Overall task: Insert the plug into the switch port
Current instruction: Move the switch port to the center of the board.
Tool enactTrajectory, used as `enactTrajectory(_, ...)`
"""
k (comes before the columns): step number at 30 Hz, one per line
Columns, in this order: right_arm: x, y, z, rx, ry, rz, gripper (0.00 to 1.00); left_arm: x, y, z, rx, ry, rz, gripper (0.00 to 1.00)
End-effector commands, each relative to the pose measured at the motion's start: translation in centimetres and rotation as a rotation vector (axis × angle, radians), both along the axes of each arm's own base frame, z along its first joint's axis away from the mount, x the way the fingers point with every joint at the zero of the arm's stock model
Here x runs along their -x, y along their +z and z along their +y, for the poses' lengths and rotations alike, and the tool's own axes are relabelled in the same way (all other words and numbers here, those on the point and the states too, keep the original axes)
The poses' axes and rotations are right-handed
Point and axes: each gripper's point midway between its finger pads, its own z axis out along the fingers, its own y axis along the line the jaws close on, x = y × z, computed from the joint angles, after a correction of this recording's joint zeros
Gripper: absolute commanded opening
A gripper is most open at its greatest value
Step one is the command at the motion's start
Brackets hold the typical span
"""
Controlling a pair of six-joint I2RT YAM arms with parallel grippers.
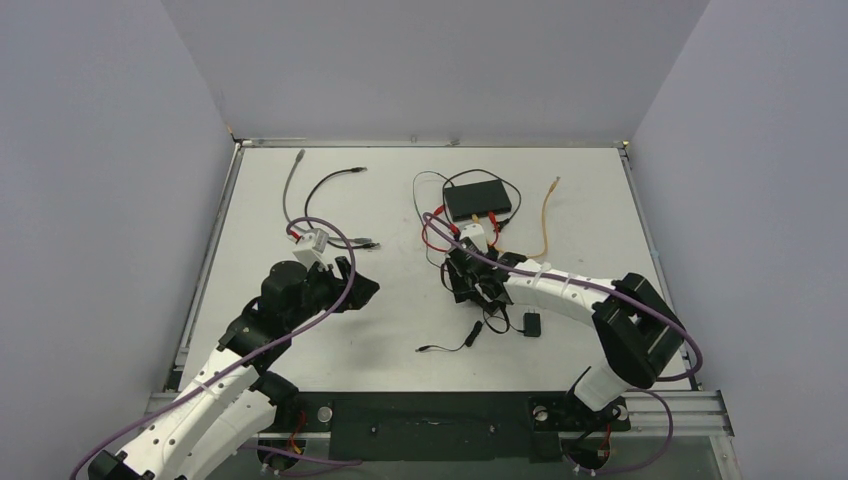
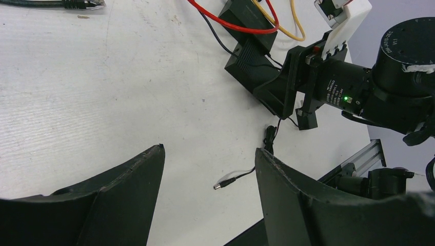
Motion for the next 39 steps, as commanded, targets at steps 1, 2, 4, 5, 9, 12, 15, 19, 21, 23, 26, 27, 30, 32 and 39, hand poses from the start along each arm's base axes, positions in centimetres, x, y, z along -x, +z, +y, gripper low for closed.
enactTrajectory(1, -1.5, 0.3, -0.6, 0.034, 0.003, -0.028, 0.58, -0.6, 1.2, -0.2, 0.018, -0.009, -0.054, 0.63)
enactTrajectory(2, -1.7, 0.2, -0.9, 0.040, -0.004, -0.027, 0.61, -0.6, 1.2, -0.2, 0.018, -0.009, -0.054, 0.63)
enactTrajectory(4, -1.9, 0.0, -1.2, 0.049, -0.003, -0.022, 0.65, -0.6, 1.2, -0.2, 0.018, -0.009, -0.053, 0.63)
enactTrajectory(5, -2.0, 0.0, -1.5, 0.053, -0.004, -0.020, 0.66, -0.6, 1.2, -0.2, 0.018, -0.008, -0.053, 0.63)
enactTrajectory(9, -2.2, -0.4, -2.1, 0.066, 0.004, -0.005, 0.73, -0.7, 1.1, -0.3, 0.019, -0.012, -0.052, 0.63)
enactTrajectory(12, -2.2, -0.6, -2.5, 0.081, 0.007, 0.002, 0.76, -0.7, 1.1, -0.3, 0.019, -0.014, -0.049, 0.63)
enactTrajectory(15, -2.1, -0.9, -2.7, 0.090, 0.015, 0.012, 0.79, -0.7, 1.1, -0.4, 0.020, -0.017, -0.049, 0.63)
enactTrajectory(19, -2.1, -1.4, -3.2, 0.097, 0.012, 0.032, 0.80, -0.7, 1.1, -0.5, 0.024, -0.025, -0.048, 0.63)
enactTrajectory(21, -2.1, -1.5, -3.4, 0.088, 0.008, 0.039, 0.80, -0.7, 1.1, -0.5, 0.024, -0.026, -0.045, 0.62)
enactTrajectory(23, -2.1, -1.6, -3.3, 0.078, 0.009, 0.049, 0.80, -0.6, 1.1, -0.5, 0.024, -0.027, -0.045, 0.63)
enactTrajectory(26, -2.0, -2.1, -3.3, 0.075, 0.021, 0.081, 0.81, -0.6, 1.1, -0.5, 0.026, -0.027, -0.047, 0.63)
enactTrajectory(27, -2.1, -2.1, -3.3, 0.073, 0.021, 0.086, 0.81, -0.6, 1.2, -0.5, 0.026, -0.028, -0.048, 0.63)
enactTrajectory(30, -1.8, -2.6, -3.0, 0.059, 0.024, 0.114, 0.83, -0.6, 1.1, -0.5, 0.027, -0.029, -0.047, 0.63)
enactTrajectory(32, -1.5, -3.0, -2.6, 0.043, 0.036, 0.139, 0.85, -0.5, 1.2, -0.5, 0.029, -0.030, -0.049, 0.63)
enactTrajectory(39, -0.4, -3.5, -0.6, -0.028, 0.071, 0.197, 0.87, -0.3, 1.5, -0.5, 0.033, -0.031, -0.055, 0.63)
